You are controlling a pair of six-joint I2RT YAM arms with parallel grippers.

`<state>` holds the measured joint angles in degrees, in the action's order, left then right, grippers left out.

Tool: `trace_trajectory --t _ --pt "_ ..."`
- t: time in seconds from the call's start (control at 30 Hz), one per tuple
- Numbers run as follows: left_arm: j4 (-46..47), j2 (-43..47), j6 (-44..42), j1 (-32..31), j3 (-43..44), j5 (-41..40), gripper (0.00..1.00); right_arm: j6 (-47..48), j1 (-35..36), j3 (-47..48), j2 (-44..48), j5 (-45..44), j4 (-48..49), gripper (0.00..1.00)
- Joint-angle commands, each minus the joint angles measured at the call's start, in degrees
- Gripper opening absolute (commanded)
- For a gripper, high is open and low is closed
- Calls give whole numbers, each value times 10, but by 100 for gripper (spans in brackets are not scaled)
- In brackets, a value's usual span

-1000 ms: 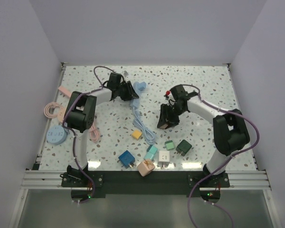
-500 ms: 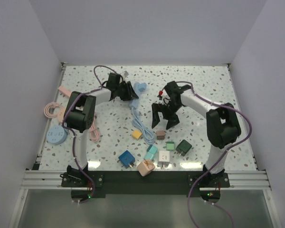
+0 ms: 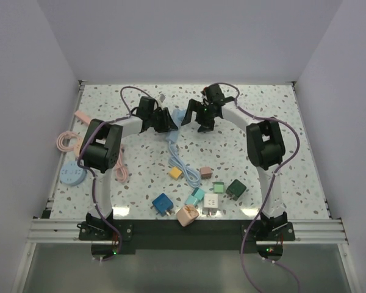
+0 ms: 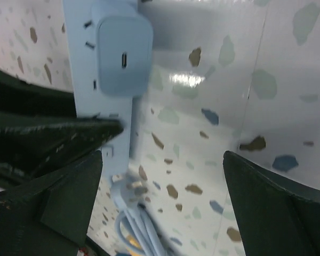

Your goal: Pull the plug off the socket

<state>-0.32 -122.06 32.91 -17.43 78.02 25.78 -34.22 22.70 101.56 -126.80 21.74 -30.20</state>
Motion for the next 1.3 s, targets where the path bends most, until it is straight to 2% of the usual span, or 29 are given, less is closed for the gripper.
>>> trace_trajectory --t 0.0,0.2,0.3,0.37,0.53,0.57,0.67,0.7,0.77,0.83,0.87,0.93,0.97,1.07,1.1,1.13,1.23,1.27 --pt "-29 9 -14 -16 -23 -4 0 -79 0 27 -27 -20 116 98" --pt "-30 9 -14 -26 -30 -5 0 -146 0 25 -60 -3 216 89" --pt "-31 9 -14 -29 -34 -4 0 -154 0 34 -71 3 224 83" --pt "-31 12 -16 -30 -37 -5 0 -155 0 55 -82 2 212 74" --pt "-28 14 -14 -30 -39 -5 0 -156 -1 75 -104 -2 191 40" --pt "-28 14 -14 -30 -39 -5 0 -155 -1 74 -103 -3 189 23" --pt "-21 17 -16 -30 -40 -7 0 -147 -2 66 -96 -3 181 0" --pt "-21 17 -16 -30 -39 -8 4 -144 -2 63 -93 -1 182 0" --pt "-16 14 -16 -30 -33 -6 27 -137 -2 50 -84 6 181 0" --pt "-9 8 -14 -30 -25 -3 33 -135 -2 39 -78 9 187 0" --pt "-8 -2 -14 -30 -13 1 45 -135 -2 28 -72 14 188 0" --pt "-8 -12 -11 -30 1 3 53 -137 -3 16 -68 18 201 0" --pt "-8 -26 -9 -30 18 5 61 -139 -2 8 -66 23 206 0" --pt "-8 -53 -1 -30 54 15 71 -144 -2 3 -66 33 217 0" --pt "-9 -61 1 -30 63 19 70 -146 -2 5 -69 39 216 0" --pt "-11 -73 1 -30 73 23 55 -146 -2 6 -68 40 216 0" --pt "-37 -89 -8 -30 100 23 22 -149 -2 10 -65 43 218 0" --pt "-49 -93 -13 -30 104 16 2 -151 -3 12 -65 45 220 0"
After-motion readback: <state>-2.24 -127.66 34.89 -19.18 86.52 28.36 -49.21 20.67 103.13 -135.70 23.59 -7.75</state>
